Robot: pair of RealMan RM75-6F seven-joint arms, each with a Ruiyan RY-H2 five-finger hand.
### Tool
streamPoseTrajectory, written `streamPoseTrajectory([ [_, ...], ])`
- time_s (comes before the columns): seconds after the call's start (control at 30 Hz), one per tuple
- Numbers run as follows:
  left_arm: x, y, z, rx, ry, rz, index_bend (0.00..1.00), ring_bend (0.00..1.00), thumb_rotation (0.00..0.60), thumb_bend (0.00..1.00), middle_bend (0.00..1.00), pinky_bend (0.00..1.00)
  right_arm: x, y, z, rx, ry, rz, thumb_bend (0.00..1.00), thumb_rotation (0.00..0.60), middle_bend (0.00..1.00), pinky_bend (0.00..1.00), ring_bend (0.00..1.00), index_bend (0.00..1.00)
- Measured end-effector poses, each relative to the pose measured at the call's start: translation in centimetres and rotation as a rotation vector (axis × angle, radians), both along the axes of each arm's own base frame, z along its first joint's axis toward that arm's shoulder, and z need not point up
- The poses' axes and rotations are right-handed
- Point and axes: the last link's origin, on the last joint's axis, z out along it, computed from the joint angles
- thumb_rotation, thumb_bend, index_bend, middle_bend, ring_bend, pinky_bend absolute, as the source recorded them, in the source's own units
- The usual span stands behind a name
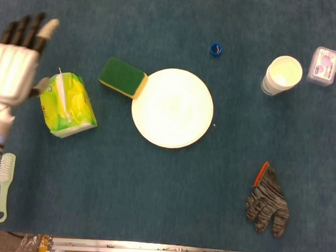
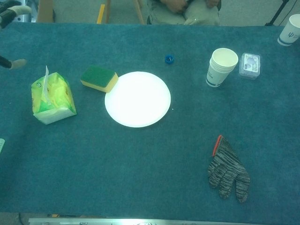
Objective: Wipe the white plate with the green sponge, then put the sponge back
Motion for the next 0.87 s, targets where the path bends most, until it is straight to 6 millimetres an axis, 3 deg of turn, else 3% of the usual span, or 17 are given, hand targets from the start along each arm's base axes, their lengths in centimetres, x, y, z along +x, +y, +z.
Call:
streamPoseTrajectory([
  [0.3,-4.7,-6.1,3.7,0.117,-0.017,0.132,0.05,0.0,0.6,0.22,0.01,0.08,-0.5,1.2,0.3,-0.022,0.014,-0.026,0.2,0.6,0.02,0.21,0.0,0.0],
  [0.6,-7.4,-11.7,5.7,0.214,-0.035,0.207,0.06,0.0,0.6,0.21,0.02,0.08,-0.3,1.9,0.5,-0.019,0.008,-0.011,0.2,0.6,0.02,0.21,0.0,0.0],
  [0.87,-8.5,-13.3,6.2,0.245,-0.056,0.229,0.06,0.0,0.6,0.21,0.02,0.08,0.1,1.7,0.4,-0.007,0.005,0.002,0.2,0.6,0.02,0.21,0.0,0.0],
])
